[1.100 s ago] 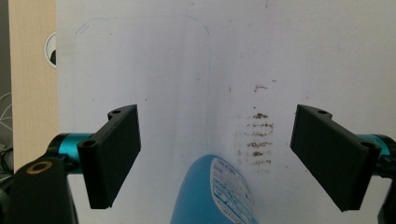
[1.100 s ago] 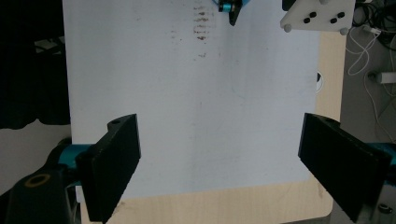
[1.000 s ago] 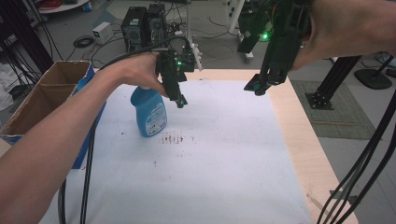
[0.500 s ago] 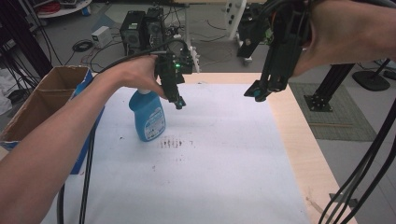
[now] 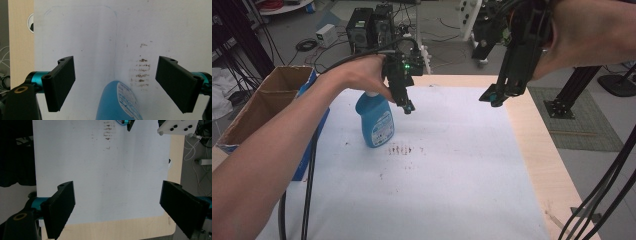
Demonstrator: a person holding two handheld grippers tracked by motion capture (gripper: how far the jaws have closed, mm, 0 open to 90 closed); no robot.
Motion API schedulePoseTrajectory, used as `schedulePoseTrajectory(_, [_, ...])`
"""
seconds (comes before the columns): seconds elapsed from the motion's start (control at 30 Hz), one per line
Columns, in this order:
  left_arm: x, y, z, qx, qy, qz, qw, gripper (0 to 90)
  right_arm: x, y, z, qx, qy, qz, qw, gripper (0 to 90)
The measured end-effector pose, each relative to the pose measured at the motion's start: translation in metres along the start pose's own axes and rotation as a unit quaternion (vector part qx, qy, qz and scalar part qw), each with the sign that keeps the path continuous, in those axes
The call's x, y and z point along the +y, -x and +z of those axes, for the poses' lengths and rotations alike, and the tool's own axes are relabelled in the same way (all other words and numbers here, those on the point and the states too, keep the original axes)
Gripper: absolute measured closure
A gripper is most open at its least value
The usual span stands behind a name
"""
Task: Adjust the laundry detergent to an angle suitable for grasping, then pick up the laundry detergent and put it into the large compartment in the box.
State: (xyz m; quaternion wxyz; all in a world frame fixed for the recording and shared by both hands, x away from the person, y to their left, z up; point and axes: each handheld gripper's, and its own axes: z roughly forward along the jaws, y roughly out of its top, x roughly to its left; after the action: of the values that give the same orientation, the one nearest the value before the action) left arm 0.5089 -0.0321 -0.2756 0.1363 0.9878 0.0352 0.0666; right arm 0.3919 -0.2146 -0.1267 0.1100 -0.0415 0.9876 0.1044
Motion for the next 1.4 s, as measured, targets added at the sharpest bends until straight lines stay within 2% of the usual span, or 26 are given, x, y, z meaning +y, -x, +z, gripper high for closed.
schedulePoseTrajectory(0.2, [0.001,0.0,0.0,0.001,0.0,-0.006,1.0,16.2,-0.003,-0.001,-0.001,-0.002,0.0,0.001,1.0,12.2])
schedulePoseTrajectory(0.27, [0.001,0.0,-0.001,0.001,-0.004,-0.013,0.9999,16.1,-0.005,-0.001,-0.001,-0.002,0.001,0.007,1.0,12.2])
schedulePoseTrajectory(0.47, [-0.001,0.0,-0.006,0.007,-0.009,-0.031,0.9995,16.1,-0.006,-0.001,0.001,0.0,-0.003,0.0,1.0,12.2])
schedulePoseTrajectory(0.6, [-0.005,0.001,-0.01,0.021,-0.023,-0.05,0.9983,16.1,-0.005,-0.002,0.002,-0.001,-0.003,0.0,1.0,12.2])
schedulePoseTrajectory(0.7, [-0.007,0.0,-0.013,0.021,-0.029,-0.06,0.9975,16.1,-0.003,-0.002,0.002,-0.001,-0.002,0.0,1.0,12.2])
schedulePoseTrajectory(0.73, [-0.011,0.001,-0.017,0.027,-0.027,-0.083,0.9958,16.1,-0.003,-0.002,0.002,-0.001,-0.003,-0.001,1.0,12.2])
schedulePoseTrajectory(0.8, [-0.013,0.002,-0.02,0.032,-0.031,-0.102,0.9938,16.1,-0.003,-0.003,0.003,-0.002,-0.009,-0.001,1.0,12.2])
schedulePoseTrajectory(0.93, [-0.02,0.002,-0.026,0.048,-0.029,-0.144,0.9879,16.1,-0.003,-0.003,0.002,-0.005,-0.01,0.001,0.9999,12.2])
schedulePoseTrajectory(1.1, [-0.03,0.003,-0.032,0.064,-0.034,-0.204,0.9762,16.1,-0.001,-0.002,0.003,-0.007,-0.012,-0.001,0.9999,12.2])
schedulePoseTrajectory(1.33, [-0.041,0.009,-0.037,0.071,-0.033,-0.253,0.9642,16.1,0.002,-0.001,0.006,-0.008,-0.016,-0.002,0.9998,12.2])
schedulePoseTrajectory(1.4, [-0.045,0.01,-0.037,0.074,-0.031,-0.269,0.9599,16.0,0.003,-0.001,0.007,-0.009,-0.019,-0.002,0.9998,12.2])
